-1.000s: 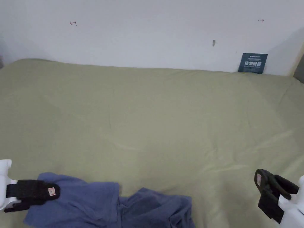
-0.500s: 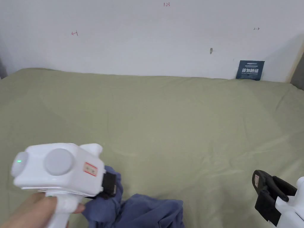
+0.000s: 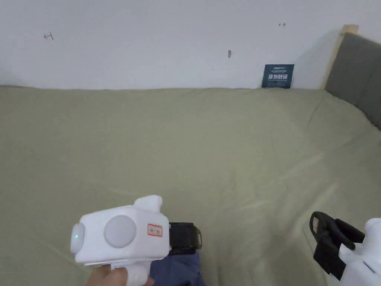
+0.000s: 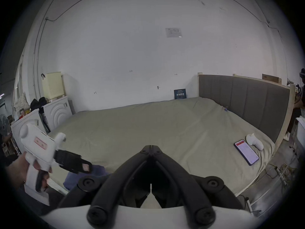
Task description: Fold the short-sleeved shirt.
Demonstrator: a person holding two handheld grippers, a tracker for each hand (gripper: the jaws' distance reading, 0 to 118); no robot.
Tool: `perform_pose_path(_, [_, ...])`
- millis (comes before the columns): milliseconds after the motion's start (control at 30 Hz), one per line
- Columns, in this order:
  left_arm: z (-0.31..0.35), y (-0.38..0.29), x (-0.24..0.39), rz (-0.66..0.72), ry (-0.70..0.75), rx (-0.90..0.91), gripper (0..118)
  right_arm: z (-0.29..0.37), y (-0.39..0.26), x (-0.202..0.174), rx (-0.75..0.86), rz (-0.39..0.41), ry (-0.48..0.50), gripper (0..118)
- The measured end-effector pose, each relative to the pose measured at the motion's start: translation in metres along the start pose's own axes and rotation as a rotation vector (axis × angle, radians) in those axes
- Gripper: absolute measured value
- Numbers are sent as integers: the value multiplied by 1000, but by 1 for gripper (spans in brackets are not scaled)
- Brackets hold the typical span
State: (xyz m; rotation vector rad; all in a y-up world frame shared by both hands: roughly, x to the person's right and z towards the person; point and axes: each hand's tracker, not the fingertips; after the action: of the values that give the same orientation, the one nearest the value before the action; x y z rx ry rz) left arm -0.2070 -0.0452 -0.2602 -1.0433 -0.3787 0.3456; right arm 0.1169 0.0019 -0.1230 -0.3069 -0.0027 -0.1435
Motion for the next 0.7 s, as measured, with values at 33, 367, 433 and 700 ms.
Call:
perform_pose_path(33, [8,-1,-10,15,-40,33,61,-3,-2,1,-4,-9,3,1])
perform_pose_path(367, [-84,-61,-56,171,-310,-213,0,-18,-17,-15,-80,-31,69,1])
perform_pose_path(433, [-99,-70,-57,97,-192,-202,0,-19,-20,-16,-109,-22,81,1])
perform_pose_path(700, [-5,-46,-68,79,-319,-39,0,-46,-33,-46,-258,4,279,1])
